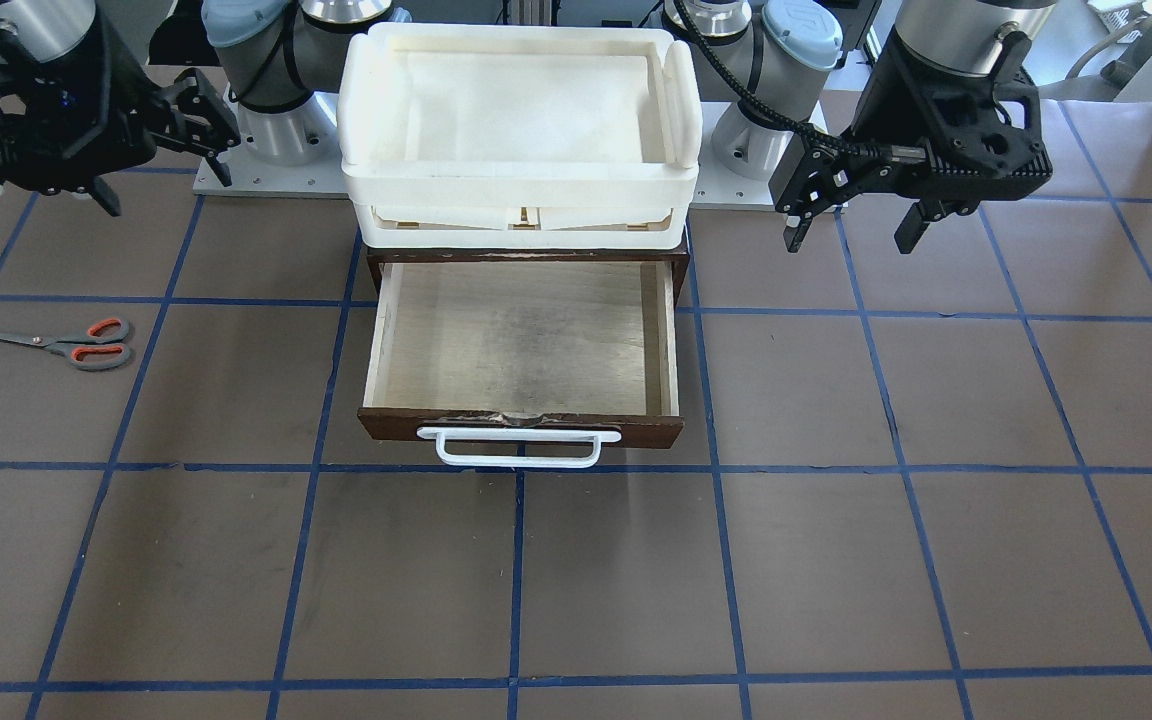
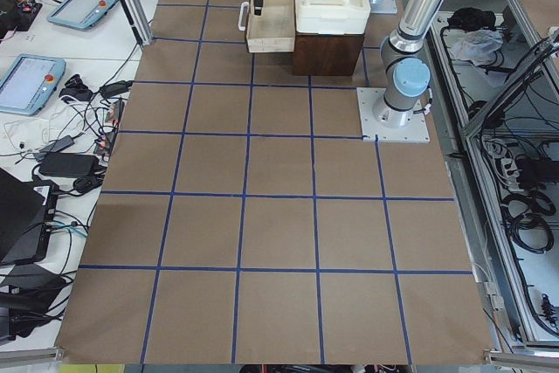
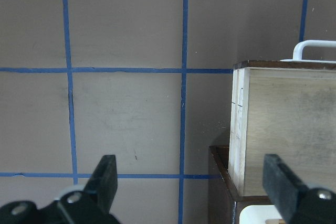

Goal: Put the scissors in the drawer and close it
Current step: 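Move the right gripper outward and down over the grey-orange scissors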

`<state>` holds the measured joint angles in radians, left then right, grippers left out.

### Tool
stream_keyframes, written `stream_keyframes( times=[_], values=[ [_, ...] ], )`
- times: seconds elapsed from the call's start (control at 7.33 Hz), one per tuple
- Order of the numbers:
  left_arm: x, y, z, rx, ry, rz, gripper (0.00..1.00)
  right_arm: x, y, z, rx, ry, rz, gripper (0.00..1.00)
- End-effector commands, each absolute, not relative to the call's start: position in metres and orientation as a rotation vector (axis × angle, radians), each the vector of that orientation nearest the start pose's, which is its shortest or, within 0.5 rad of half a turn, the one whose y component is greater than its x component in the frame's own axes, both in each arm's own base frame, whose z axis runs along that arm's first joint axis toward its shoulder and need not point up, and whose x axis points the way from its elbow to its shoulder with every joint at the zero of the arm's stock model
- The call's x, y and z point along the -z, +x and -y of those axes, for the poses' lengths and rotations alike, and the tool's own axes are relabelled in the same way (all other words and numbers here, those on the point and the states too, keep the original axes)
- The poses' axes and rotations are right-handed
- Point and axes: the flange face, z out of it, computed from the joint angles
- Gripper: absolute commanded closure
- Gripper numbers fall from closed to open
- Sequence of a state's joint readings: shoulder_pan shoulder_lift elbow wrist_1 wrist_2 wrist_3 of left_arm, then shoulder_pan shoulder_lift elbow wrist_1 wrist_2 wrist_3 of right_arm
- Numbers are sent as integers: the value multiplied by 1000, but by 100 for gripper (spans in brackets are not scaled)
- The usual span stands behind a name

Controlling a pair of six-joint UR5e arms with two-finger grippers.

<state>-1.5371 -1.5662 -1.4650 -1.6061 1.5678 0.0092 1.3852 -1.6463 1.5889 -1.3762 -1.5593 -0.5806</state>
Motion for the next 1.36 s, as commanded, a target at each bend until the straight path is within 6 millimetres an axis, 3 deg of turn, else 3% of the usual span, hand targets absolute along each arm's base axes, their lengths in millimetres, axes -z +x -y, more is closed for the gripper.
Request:
stream_keyframes(
  times=[0.0,0.41,0.68,0.82,0.95,1.09,1.23],
  values=[
    [-538,-117,500,116,-38,-3142,0,-456,-38,460,-230,-906,-2913,1],
    [-537,-117,501,116,-36,-3142,0,-393,-124,446,-136,-1385,-2796,1],
    [-537,-116,501,116,-38,-3142,0,-356,-162,426,-103,-1508,-2742,1],
    [-538,-117,500,116,-36,-3142,0,-345,-172,421,-83,-1641,-2713,1],
    [-537,-117,500,116,-36,-3142,0,-327,-196,422,-82,-1721,-2672,1],
    [-538,-117,500,116,-36,-3142,0,-292,-236,424,-75,-1782,-2603,1],
    [-536,-117,501,113,-36,-3142,0,-259,-255,431,-63,-1795,-2582,1]
  ],
)
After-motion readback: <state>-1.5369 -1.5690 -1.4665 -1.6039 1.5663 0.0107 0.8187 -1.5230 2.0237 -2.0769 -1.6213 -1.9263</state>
